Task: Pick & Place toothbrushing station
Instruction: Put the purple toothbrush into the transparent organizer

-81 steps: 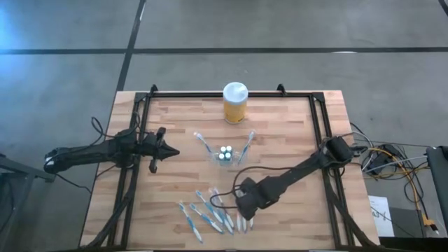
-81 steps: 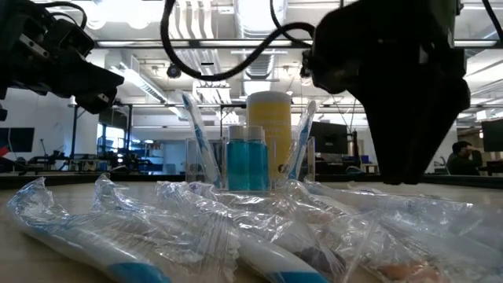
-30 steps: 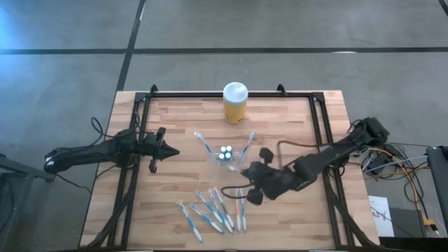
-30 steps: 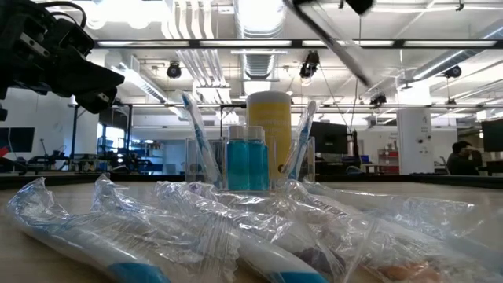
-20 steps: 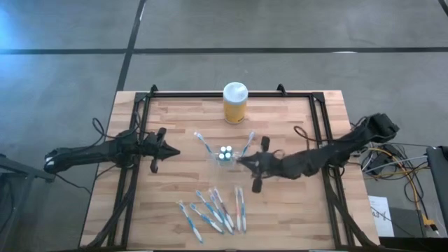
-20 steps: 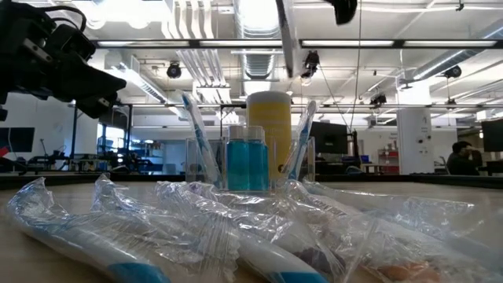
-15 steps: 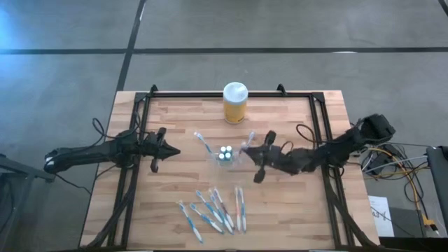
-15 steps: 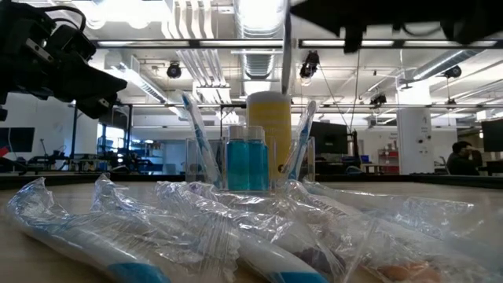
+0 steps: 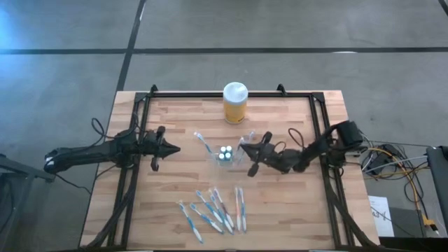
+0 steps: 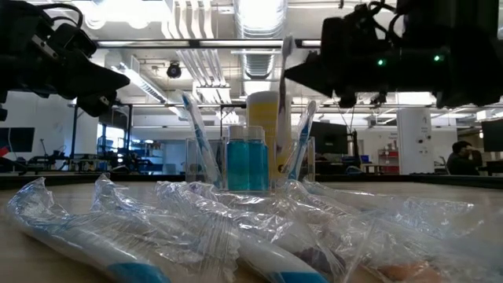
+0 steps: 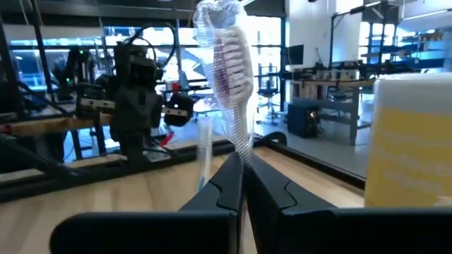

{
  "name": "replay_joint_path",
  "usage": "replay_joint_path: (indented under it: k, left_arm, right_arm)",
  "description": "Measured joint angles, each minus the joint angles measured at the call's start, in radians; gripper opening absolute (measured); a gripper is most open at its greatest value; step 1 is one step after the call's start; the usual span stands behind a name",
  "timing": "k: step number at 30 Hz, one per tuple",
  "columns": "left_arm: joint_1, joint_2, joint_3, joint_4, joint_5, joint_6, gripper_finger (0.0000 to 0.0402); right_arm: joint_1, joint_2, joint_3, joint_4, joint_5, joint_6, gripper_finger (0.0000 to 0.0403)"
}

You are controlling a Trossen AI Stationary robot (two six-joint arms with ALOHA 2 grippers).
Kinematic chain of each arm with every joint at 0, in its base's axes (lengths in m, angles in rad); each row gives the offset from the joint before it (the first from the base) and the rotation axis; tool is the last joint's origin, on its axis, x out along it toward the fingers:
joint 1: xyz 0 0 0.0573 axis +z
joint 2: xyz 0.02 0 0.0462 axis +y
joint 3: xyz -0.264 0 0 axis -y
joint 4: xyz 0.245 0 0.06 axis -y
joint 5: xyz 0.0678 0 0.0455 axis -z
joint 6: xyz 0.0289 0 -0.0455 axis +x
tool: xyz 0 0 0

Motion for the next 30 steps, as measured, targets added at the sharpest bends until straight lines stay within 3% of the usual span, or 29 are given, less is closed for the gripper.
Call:
replay_joint_path:
  k: [5, 15, 21, 30]
  left_arm:
    - [-0.001, 0.001, 0.0, 0.006, -0.006, -0.009, 0.0013]
    - [-0.001, 0.001, 0.0, 0.005, -0.006, -0.009, 0.0011]
    - [-0.001, 0.001, -0.001, 0.005, -0.006, -0.01, 0.0009]
    - [0.0, 0.001, -0.001, 0.006, -0.012, -0.01, 0.0014]
  right_arm:
    - [0.001, 0.05, 0.025, 0.0, 0.051, 0.006, 0.0008]
    - [0.019, 0.061, 0.008, -0.015, 0.113, 0.183, 0.0008]
    - [0.055, 0.061, 0.009, -0.056, 0.174, 0.182, 0.0008]
    - [0.074, 0.061, 0.01, -0.154, 0.18, 0.206, 0.0008]
